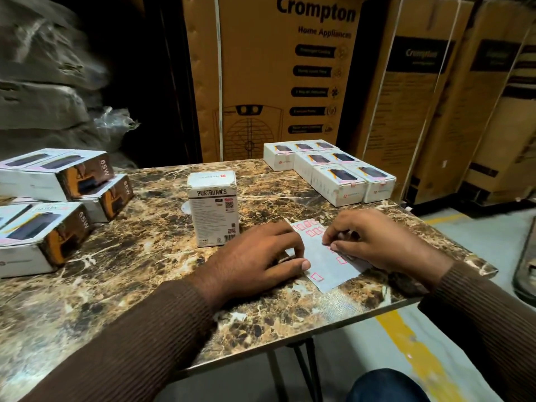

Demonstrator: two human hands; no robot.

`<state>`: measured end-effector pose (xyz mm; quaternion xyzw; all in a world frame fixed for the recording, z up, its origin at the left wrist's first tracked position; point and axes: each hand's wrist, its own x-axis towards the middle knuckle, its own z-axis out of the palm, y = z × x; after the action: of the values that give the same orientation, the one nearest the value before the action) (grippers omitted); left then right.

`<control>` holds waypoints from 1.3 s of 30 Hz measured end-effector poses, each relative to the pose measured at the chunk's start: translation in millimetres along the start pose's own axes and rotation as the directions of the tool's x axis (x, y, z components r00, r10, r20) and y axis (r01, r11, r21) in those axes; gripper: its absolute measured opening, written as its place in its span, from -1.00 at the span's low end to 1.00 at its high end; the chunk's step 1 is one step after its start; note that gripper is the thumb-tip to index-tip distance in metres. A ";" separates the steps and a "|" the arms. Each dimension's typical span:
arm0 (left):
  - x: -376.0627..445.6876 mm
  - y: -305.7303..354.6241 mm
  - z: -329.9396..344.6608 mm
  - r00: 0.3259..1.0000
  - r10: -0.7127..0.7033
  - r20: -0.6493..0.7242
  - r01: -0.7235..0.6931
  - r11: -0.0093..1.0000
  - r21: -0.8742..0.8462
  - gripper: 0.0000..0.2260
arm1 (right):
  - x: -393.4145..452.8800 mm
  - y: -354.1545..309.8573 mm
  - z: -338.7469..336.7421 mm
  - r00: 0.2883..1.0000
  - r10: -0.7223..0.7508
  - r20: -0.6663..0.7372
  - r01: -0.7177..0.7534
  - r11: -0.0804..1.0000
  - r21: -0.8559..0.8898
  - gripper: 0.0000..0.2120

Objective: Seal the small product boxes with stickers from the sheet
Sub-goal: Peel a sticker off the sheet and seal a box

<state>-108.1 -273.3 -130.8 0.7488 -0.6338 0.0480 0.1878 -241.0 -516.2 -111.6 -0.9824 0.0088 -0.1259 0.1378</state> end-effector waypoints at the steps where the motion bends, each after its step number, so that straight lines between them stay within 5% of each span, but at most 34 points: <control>1: 0.0 0.2 -0.2 1.000 0.003 -0.004 -0.003 1.000 -0.001 -0.70 | 0.8 -0.8 -0.5 1.000 -0.001 0.010 0.001 1.000 -0.009 -0.88; 22: 0.5 -1.7 4.3 1.000 0.017 -0.021 -0.016 0.999 0.028 -0.71 | 1.8 -15.6 9.3 0.998 -0.008 0.055 0.021 0.967 -0.254 -0.89; 39: -0.9 0.1 1.6 0.999 0.020 -0.034 -0.020 1.000 0.020 -0.70 | -8.6 -18.2 -3.4 0.999 -0.046 0.014 0.047 0.982 -0.184 -0.87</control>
<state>-108.6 -272.9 -132.5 0.7433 -0.6375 0.0689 0.1908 -250.5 -499.2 -105.6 -0.9915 -0.0032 -0.1229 0.0435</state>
